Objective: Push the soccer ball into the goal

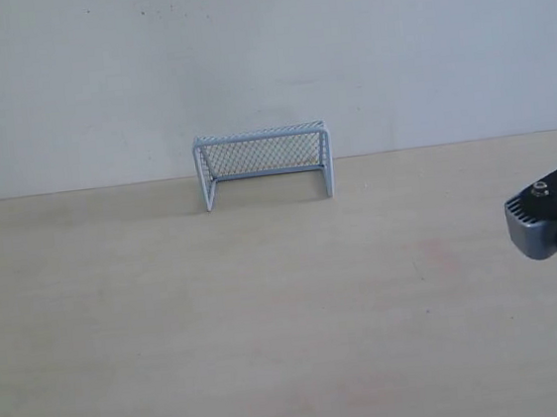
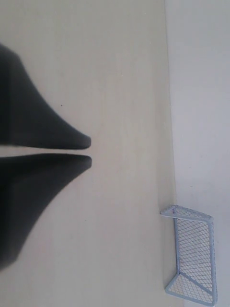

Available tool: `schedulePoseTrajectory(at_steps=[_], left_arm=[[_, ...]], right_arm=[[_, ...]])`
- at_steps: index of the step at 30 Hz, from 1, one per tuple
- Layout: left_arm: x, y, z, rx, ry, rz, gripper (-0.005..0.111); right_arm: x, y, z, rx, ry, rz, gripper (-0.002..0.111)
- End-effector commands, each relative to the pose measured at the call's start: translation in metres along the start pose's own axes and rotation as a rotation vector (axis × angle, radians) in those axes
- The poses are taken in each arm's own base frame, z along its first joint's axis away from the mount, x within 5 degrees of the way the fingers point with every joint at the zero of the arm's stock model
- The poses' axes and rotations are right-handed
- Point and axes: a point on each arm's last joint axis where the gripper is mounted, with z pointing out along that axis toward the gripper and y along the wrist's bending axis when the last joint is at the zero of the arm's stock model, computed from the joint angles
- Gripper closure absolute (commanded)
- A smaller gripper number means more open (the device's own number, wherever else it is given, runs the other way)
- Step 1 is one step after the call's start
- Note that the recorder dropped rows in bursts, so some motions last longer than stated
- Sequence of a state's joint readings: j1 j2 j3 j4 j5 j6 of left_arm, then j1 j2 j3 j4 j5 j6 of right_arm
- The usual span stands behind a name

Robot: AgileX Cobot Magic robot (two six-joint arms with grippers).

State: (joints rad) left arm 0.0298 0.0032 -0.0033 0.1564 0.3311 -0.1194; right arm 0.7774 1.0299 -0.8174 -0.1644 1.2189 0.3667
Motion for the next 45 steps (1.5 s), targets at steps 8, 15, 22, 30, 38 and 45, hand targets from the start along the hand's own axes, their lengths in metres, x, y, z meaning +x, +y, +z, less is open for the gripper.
schedulePoseTrajectory(at_steps=[8,15,22,30,38,45], left_arm=[[0.000,0.000,0.000,0.006,-0.014,0.005,0.102],[0.000,0.000,0.000,0.007,-0.016,0.005,0.102],[0.000,0.000,0.000,0.007,-0.016,0.005,0.102],[0.000,0.000,0.000,0.007,-0.016,0.005,0.102],[-0.001,0.000,0.000,0.007,-0.018,0.005,0.102],[-0.001,0.000,0.000,0.007,-0.018,0.005,0.102]], right_arm=[[0.007,0.005,0.015,-0.184,-0.770,-0.145,0.109],[0.043,-0.005,0.006,-0.176,-1.082,-0.272,0.109],[0.073,-0.031,0.001,-0.073,-1.288,-0.051,0.109],[0.111,-0.045,0.018,0.102,-1.427,0.152,0.109],[0.116,-0.048,0.035,0.169,-1.447,0.224,0.109],[0.117,-0.048,0.042,0.154,-1.458,0.287,0.109]])
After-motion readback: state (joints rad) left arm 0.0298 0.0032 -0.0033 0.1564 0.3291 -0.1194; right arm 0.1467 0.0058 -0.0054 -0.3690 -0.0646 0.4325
